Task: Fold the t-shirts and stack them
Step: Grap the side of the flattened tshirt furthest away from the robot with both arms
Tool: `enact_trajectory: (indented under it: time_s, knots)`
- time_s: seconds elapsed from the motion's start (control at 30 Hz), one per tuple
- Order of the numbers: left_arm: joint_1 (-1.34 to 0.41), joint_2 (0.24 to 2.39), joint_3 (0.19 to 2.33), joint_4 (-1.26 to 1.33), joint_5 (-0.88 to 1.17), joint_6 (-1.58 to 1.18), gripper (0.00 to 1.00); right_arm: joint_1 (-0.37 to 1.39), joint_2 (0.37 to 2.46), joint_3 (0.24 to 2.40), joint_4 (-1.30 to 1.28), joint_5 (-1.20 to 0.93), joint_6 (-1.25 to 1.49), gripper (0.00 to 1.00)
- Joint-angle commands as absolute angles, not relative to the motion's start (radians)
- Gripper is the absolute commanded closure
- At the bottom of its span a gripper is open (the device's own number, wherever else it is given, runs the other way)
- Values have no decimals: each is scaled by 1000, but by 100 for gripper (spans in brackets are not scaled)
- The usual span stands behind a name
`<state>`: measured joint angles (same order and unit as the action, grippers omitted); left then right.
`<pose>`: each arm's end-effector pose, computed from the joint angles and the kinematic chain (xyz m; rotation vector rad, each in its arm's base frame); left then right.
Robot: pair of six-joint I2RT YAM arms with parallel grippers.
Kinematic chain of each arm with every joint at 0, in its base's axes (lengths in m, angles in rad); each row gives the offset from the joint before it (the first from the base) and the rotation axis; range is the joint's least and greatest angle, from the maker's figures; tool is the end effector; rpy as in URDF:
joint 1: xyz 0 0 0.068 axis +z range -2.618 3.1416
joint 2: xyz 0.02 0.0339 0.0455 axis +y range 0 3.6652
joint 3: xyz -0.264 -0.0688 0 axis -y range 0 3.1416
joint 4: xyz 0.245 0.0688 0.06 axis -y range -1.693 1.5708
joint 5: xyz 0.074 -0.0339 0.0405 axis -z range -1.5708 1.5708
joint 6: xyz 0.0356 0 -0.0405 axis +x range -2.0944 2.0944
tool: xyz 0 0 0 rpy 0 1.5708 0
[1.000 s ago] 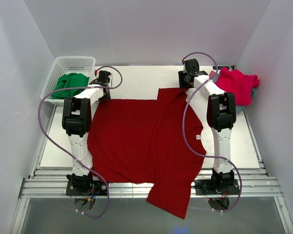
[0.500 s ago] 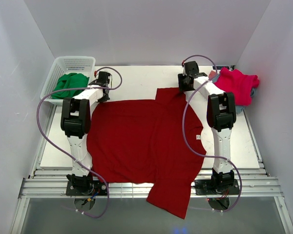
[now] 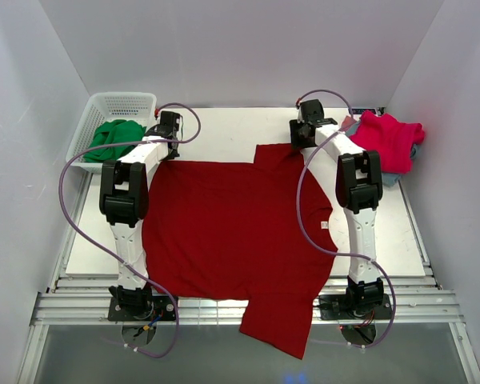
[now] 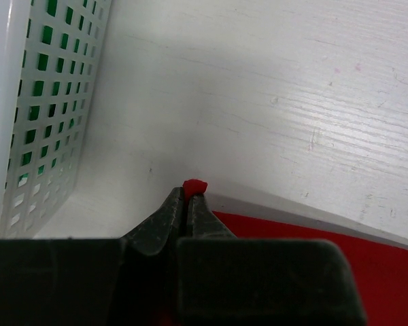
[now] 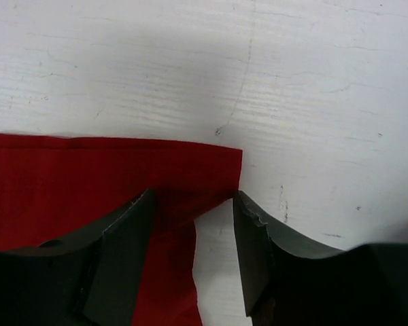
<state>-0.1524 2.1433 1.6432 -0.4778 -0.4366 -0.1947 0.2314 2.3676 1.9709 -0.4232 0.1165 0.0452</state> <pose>0.4630 -0.0559 0.1825 -0.2185 2.4540 0.4074 0.5193 0.1181 0.1788 -0.1670 2.3776 -0.0082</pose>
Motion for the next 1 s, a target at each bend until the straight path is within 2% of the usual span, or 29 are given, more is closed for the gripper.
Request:
enact_trajectory:
  time_s: [0.0, 0.13, 0.2, 0.23, 0.27, 0.6, 0.97]
  knots:
    - [-149, 2115, 1647, -465, -446, -180, 90, 232, 2413, 2032, -428, 92, 46, 44]
    - [-149, 2121, 1657, -466, -452, -173, 90, 232, 2453, 2068, -434, 74, 67, 49]
    - [-149, 2125, 1663, -466, -454, -172, 90, 232, 2471, 2077, -433, 64, 74, 63]
    - [-149, 2128, 1666, -465, -456, -170, 91, 232, 2477, 2079, -431, 63, 77, 75]
    - [-147, 2129, 1666, -465, -457, -172, 91, 232, 2477, 2076, -428, 69, 80, 92]
    - [-149, 2091, 1602, -371, -512, -184, 99, 232, 2280, 1957, -336, 29, 80, 92]
    - [-149, 1973, 1488, -273, -546, -184, 100, 252, 2016, 1734, -364, -60, 94, 92]
